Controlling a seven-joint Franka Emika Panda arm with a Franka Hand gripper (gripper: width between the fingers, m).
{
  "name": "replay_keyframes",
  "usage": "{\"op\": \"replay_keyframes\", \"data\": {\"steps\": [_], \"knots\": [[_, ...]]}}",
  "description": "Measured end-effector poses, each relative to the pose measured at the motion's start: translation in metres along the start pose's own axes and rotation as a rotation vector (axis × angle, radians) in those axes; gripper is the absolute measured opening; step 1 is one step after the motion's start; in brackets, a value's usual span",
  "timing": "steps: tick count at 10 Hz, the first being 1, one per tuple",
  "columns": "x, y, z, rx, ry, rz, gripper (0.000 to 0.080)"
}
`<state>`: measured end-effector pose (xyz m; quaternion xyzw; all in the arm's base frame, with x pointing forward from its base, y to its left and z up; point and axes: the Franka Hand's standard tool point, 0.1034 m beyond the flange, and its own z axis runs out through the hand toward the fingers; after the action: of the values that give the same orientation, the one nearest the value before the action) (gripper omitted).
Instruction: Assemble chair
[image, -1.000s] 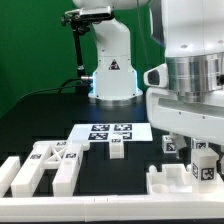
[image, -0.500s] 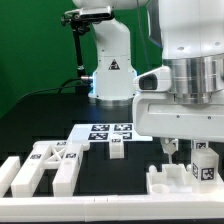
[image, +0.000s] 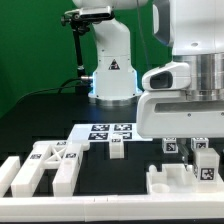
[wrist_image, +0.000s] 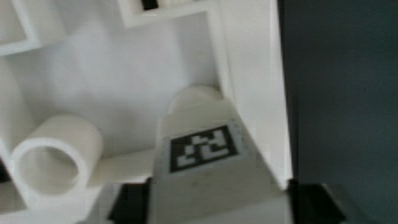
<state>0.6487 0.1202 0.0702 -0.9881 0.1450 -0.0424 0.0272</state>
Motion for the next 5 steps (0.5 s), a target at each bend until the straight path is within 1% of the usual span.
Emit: {"op": "replay_keyframes", "data": {"steps": [3, 5], "knots": [[-0.0003, -0.0007, 0.0004, 0.002, 0.000, 0.224, 0.0288], [-0.0011, -0.0014, 0.0006, -0.007, 0.009, 0.630, 0.0288]]}}
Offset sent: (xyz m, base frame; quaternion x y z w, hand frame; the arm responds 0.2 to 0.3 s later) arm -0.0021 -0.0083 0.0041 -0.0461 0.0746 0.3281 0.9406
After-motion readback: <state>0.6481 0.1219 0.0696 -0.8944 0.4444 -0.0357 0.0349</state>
